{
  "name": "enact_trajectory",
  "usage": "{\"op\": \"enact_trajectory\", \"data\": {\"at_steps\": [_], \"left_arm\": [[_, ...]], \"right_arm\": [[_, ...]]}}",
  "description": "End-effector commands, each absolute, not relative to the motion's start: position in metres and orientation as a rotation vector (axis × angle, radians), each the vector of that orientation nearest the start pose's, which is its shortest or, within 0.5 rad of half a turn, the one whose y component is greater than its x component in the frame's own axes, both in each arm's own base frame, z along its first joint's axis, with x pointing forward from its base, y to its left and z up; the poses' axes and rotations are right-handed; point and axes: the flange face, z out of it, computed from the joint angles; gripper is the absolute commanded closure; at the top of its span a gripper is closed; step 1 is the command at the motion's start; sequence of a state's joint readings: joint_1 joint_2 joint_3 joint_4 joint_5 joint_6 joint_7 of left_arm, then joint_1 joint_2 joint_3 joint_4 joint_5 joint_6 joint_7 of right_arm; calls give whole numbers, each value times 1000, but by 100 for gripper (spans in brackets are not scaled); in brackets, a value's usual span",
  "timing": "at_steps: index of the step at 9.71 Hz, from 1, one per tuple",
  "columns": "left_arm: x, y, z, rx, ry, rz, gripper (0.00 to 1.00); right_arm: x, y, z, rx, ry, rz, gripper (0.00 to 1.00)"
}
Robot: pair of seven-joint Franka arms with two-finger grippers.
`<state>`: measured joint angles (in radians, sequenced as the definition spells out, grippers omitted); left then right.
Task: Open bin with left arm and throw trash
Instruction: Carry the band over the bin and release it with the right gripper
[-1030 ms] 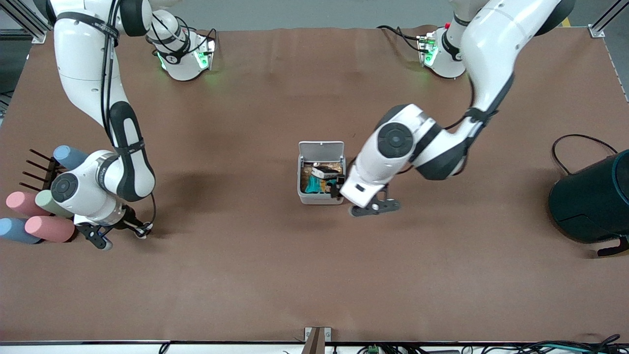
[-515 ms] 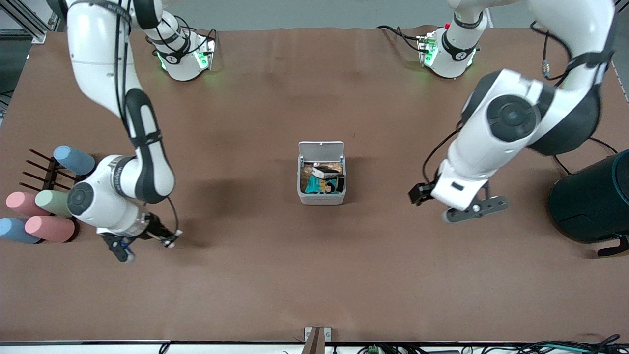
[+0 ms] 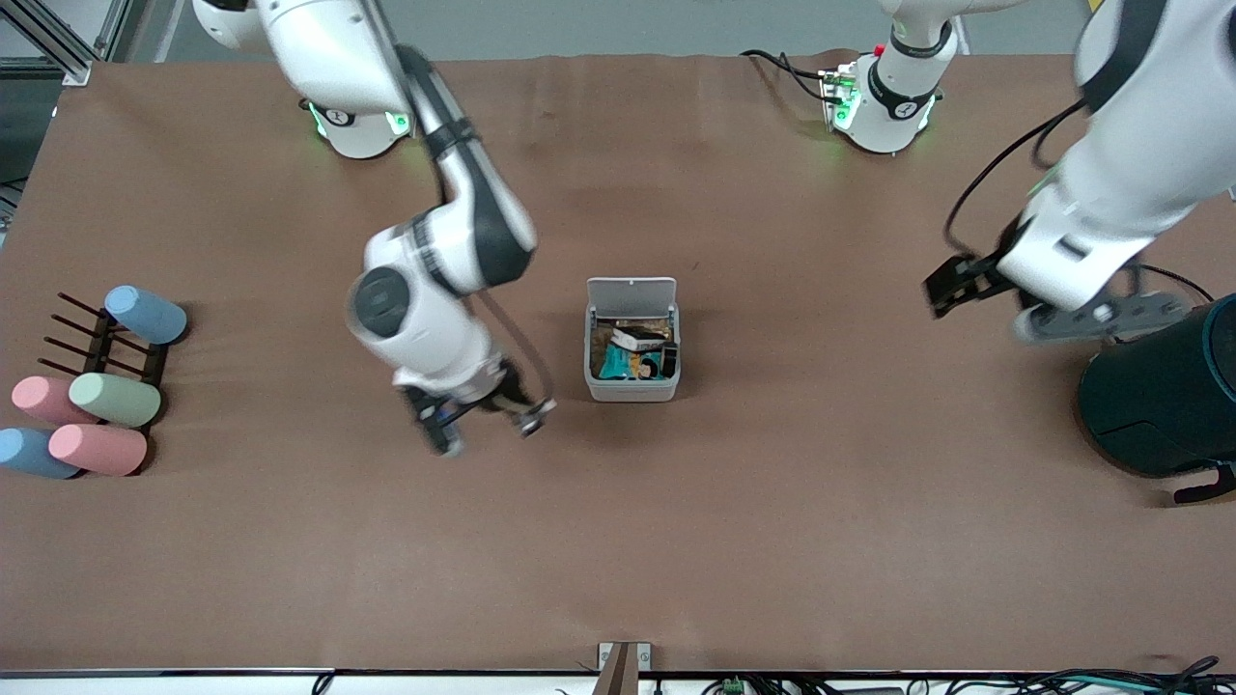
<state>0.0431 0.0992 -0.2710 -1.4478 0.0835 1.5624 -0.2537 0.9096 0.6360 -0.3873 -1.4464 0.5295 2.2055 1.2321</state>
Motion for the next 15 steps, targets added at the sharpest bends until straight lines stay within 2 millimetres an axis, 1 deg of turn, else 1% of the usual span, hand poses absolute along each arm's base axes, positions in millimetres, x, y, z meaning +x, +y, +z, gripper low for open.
{"op": "enact_trajectory", "data": {"at_steps": [1,2,3,4,5,6,7,8,10,11,12,13,14,15], "left_arm": [[560,-71,640,-3093,-31,-52,0],[558,-58,646,-3151,-91,-54,0],[552,-45,642,-3174,-129,-14,0],[547,-43,641,-3163,-159,48,0],[547,-41,640,-3156,-155,57,0],[548,-41,641,-3153,-141,47,0],[549,-42,642,-3146,-134,28,0],[552,-44,644,-3144,-125,-20,0],[555,-42,641,-3147,-132,-18,0],[555,-41,642,-3147,-132,-20,0],[556,-42,641,-3147,-132,-20,0],[557,-41,641,-3147,-135,-30,0],[557,-41,642,-3148,-135,-35,0],[557,-42,642,-3148,-133,-40,0]], "right_arm": [[562,473,362,-2589,1191,101,98],[555,481,362,-2598,1173,103,97],[552,485,362,-2601,1165,105,95],[544,493,360,-2608,1163,111,95],[543,494,358,-2606,1178,112,92],[545,492,357,-2604,1185,111,48],[547,490,356,-2615,1184,99,41],[546,490,355,-2632,1172,82,30],[543,491,353,-2651,1162,74,22],[543,491,352,-2654,1163,77,21],[548,485,357,-2646,1172,74,17],[565,459,365,-2650,1220,58,12],[583,422,388,-2673,1263,51,0],[600,375,419,-2736,1192,30,0]]}}
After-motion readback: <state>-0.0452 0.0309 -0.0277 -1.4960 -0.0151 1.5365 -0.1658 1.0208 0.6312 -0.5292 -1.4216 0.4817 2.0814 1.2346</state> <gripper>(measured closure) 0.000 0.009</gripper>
